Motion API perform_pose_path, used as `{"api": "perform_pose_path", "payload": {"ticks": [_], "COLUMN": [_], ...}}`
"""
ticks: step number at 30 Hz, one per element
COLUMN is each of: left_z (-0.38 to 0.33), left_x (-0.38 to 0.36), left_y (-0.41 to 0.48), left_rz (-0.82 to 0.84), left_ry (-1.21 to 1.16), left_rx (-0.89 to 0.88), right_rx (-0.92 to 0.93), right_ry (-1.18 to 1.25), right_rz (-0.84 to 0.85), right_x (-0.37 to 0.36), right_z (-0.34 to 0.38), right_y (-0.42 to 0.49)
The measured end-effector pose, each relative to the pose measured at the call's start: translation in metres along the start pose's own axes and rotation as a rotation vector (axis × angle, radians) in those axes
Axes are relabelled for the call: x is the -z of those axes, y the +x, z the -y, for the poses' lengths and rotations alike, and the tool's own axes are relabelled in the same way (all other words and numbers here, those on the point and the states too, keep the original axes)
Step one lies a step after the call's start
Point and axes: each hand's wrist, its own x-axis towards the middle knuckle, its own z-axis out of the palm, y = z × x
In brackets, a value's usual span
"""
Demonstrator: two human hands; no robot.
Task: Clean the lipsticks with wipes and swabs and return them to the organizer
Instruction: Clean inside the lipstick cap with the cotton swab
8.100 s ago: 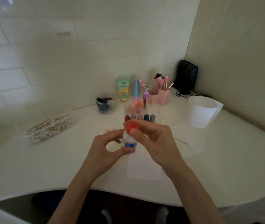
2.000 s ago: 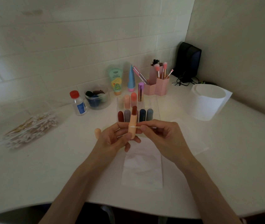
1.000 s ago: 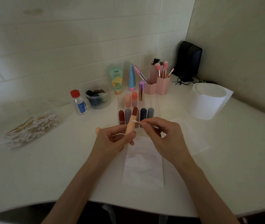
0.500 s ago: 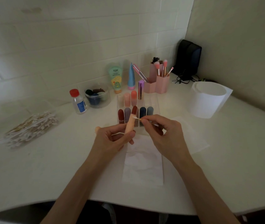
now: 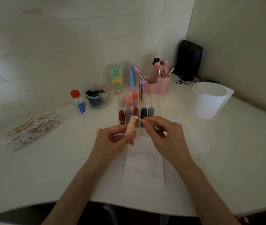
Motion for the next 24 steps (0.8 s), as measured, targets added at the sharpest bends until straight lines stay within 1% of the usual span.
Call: {"api": "perform_pose_path", "payload": {"ticks": [10,17,24], "left_z": [0.0003,-0.0032,-0.0019], "left_x": [0.0006,0.0006,0.0018], "left_y": [-0.0008,0.0011,0.0019], "left_rz": [0.032,0.023,0.098], "left_ry": [-0.018,-0.130,-0.182], "left_rx": [-0.016,0.001,-0.038], "right_rx": [0.010,0.018,0.014], "right_ry": [-0.024,-0.022,0.012], "right_rz": [0.054,0.074,0.105], "right_x": [-0.0014,-0.0005,0.0001], "right_z": [-0.0024,-0.0023,-0.0024], "right_y": [-0.0027,-0.0037,-0.0036]}}
